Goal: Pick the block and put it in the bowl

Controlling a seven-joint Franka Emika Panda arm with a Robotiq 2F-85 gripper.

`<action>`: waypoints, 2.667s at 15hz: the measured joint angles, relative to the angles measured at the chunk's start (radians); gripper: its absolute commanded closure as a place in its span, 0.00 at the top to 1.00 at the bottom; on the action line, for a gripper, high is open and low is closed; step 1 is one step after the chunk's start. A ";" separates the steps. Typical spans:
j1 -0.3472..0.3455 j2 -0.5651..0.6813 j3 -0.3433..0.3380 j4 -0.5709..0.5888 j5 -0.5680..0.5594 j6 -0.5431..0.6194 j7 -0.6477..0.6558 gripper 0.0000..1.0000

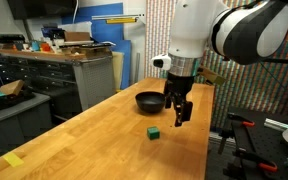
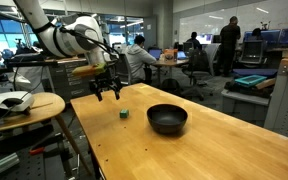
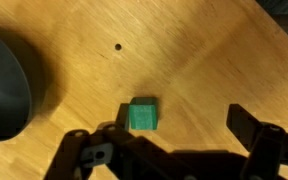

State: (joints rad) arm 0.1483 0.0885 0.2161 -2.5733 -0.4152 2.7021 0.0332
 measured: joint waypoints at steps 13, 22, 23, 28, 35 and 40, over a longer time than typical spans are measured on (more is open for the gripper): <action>0.002 0.278 -0.044 0.209 -0.154 0.060 0.000 1.00; 0.026 0.350 -0.126 0.251 -0.155 0.096 -0.024 1.00; 0.026 0.355 -0.130 0.253 -0.151 0.098 -0.028 1.00; 0.026 0.366 -0.134 0.261 -0.102 0.102 -0.074 0.68; 0.025 0.367 -0.135 0.262 -0.062 0.102 -0.128 0.20; 0.025 0.367 -0.140 0.262 -0.061 0.102 -0.136 0.21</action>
State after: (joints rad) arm 0.1730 0.4556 0.0756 -2.3117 -0.4759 2.8042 -0.1029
